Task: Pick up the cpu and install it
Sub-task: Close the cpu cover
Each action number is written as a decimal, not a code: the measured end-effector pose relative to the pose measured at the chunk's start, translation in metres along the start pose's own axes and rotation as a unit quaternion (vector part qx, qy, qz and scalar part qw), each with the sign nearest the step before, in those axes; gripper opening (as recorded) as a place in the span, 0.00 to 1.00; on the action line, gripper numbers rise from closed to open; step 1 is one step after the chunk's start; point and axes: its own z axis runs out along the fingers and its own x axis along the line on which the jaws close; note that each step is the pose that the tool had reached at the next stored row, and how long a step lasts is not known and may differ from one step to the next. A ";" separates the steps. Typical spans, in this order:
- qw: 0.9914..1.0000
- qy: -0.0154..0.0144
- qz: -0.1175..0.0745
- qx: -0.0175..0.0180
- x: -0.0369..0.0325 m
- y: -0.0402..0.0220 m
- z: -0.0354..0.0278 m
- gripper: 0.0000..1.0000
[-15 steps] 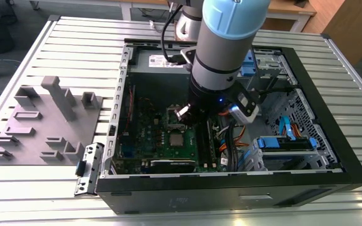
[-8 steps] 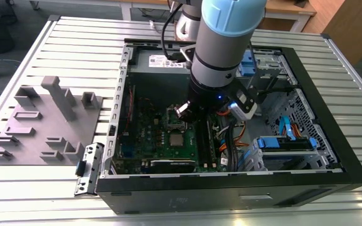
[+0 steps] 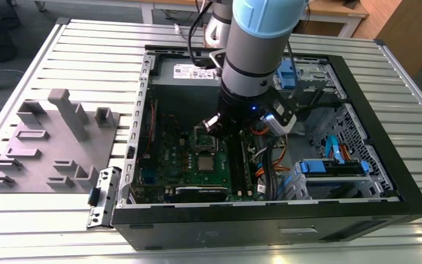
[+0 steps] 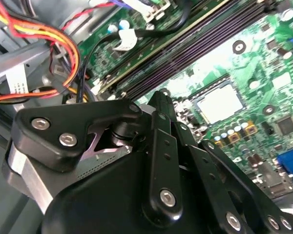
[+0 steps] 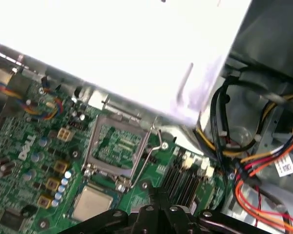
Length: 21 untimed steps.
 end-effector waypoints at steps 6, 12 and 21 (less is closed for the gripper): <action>1.000 -0.001 0.000 0.000 0.0030 0.0067 0.0034 0.11; 1.000 -0.002 0.000 0.001 0.0035 0.0151 0.0086 0.11; 1.000 -0.004 0.000 0.002 0.0059 0.0211 0.0153 0.11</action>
